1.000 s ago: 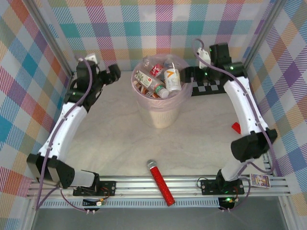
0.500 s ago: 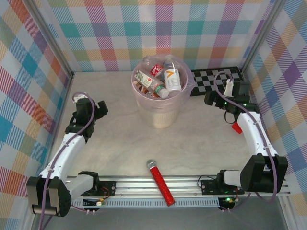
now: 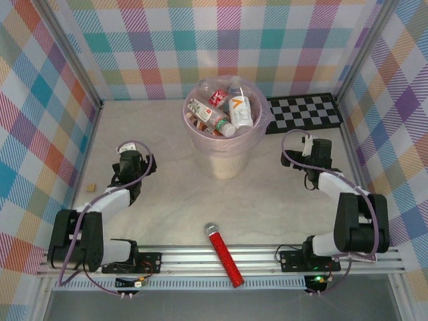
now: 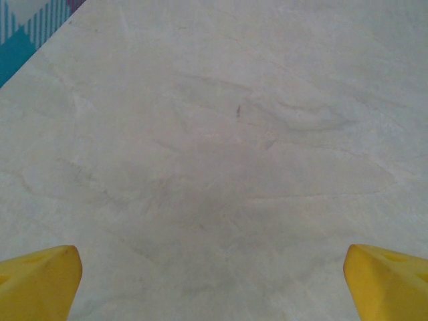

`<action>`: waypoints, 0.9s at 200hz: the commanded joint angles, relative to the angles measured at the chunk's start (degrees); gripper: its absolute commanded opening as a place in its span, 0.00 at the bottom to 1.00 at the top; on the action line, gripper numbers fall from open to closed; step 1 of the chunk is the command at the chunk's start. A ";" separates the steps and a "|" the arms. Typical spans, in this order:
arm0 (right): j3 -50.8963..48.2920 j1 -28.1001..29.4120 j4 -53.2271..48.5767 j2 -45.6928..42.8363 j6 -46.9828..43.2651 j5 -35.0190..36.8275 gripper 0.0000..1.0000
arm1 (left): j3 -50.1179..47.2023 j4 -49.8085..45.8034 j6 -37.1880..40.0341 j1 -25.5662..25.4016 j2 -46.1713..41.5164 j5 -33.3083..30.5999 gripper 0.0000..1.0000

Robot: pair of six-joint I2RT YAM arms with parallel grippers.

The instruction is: Put the plastic bottles in the bin

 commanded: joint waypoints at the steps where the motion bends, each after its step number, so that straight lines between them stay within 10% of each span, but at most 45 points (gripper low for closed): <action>1: -3.30 0.80 14.83 2.87 -1.46 2.23 0.99 | 0.21 12.63 3.11 0.78 3.91 1.51 1.00; 54: -6.08 3.88 23.33 5.00 -3.20 3.03 0.99 | 2.26 13.23 3.57 0.94 10.59 3.62 1.00; 84: -15.87 4.91 45.72 7.45 -4.29 4.58 0.99 | -2.48 23.40 5.18 0.28 12.68 5.53 1.00; 180: -13.51 4.30 38.63 6.20 -3.05 4.74 0.99 | -5.44 31.40 6.49 -0.54 15.48 5.92 1.00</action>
